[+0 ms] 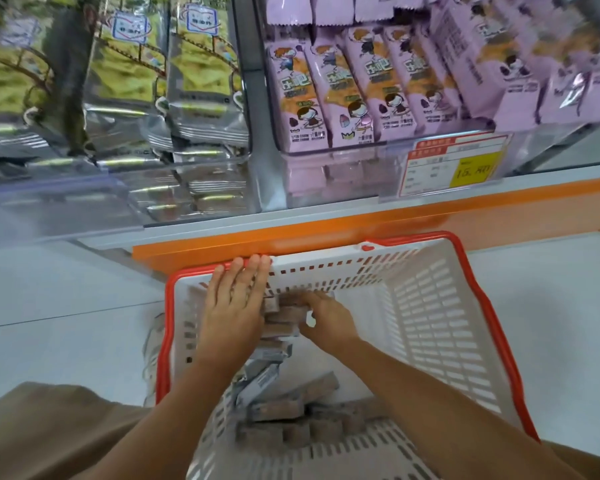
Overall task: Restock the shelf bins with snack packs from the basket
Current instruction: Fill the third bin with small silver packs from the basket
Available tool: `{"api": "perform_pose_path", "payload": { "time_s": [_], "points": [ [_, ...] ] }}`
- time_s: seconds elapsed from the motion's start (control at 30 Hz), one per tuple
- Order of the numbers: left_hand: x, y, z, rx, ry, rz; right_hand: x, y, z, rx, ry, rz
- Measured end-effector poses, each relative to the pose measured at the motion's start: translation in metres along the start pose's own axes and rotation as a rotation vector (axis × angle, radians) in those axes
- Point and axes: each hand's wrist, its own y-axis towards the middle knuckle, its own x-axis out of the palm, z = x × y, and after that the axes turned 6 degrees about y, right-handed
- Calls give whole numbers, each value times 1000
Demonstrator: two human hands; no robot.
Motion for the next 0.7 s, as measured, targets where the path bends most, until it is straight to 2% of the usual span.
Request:
{"api": "perform_pose_path", "payload": {
  "time_s": [0.33,0.47,0.6,0.7],
  "points": [
    [-44,4,19,-59,-111,-76,-85,-46,-5,-127,267,144],
    [-72,13,45,-9,-514,-202,-132,-69,-29,-174,459,248],
    [-120,28,80,-6,-955,-130,-183,-102,-58,-284,583,365],
    [-152,39,98,-53,-1175,-154,-215,-128,-73,-359,592,417]
  ]
}}
